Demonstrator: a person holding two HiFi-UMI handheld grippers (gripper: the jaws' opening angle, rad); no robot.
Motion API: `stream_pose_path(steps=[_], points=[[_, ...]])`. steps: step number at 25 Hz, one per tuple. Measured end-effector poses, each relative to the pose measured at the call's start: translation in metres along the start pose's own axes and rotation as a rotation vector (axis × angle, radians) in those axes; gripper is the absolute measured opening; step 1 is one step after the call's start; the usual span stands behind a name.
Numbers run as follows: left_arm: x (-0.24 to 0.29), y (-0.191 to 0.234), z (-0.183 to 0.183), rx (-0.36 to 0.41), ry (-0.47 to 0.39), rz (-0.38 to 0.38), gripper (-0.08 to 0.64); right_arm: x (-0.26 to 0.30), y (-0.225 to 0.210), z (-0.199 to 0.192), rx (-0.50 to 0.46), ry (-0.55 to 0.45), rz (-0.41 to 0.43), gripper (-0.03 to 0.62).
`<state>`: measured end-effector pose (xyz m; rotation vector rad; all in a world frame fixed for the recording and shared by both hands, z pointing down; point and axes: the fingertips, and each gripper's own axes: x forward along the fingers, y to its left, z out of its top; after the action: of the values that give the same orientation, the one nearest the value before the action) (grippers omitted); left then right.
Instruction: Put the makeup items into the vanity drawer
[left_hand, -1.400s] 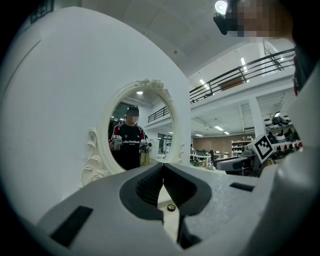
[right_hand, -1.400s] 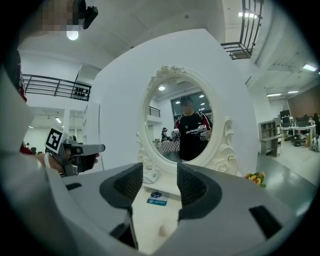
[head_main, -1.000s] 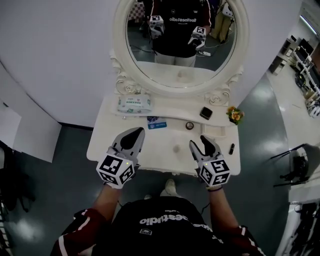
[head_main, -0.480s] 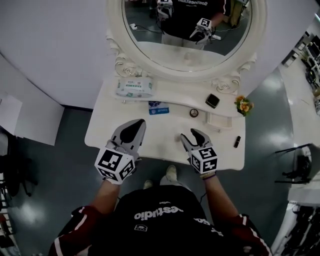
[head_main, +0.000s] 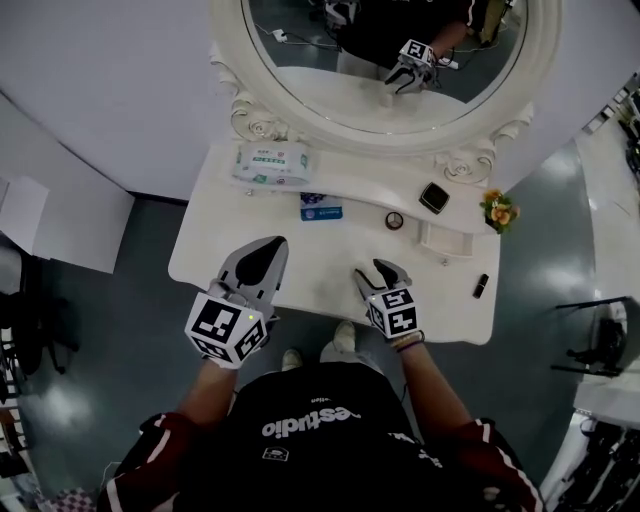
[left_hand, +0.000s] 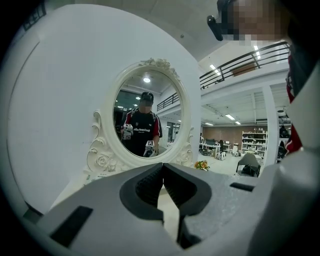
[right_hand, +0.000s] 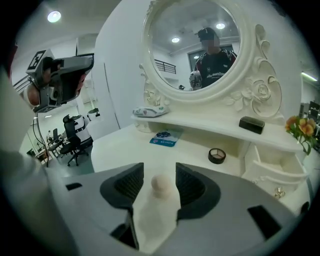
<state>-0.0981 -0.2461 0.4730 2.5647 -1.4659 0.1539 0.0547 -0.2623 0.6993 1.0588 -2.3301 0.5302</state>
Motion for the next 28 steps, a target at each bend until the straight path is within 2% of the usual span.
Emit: stream_pose_path(steps=[13, 16, 28], points=[[0.002, 0.007, -0.005, 0.004, 0.022, 0.026, 0.006, 0.032, 0.002, -0.036, -0.022, 0.106, 0.013, 0.198], [0.001, 0.009, -0.004, 0.006, 0.020, 0.030, 0.006, 0.031, -0.001, -0.036, -0.035, 0.101, -0.007, 0.134], [0.007, 0.005, 0.007, 0.007, -0.010, -0.007, 0.006, 0.015, 0.000, -0.016, -0.037, 0.059, -0.035, 0.120]])
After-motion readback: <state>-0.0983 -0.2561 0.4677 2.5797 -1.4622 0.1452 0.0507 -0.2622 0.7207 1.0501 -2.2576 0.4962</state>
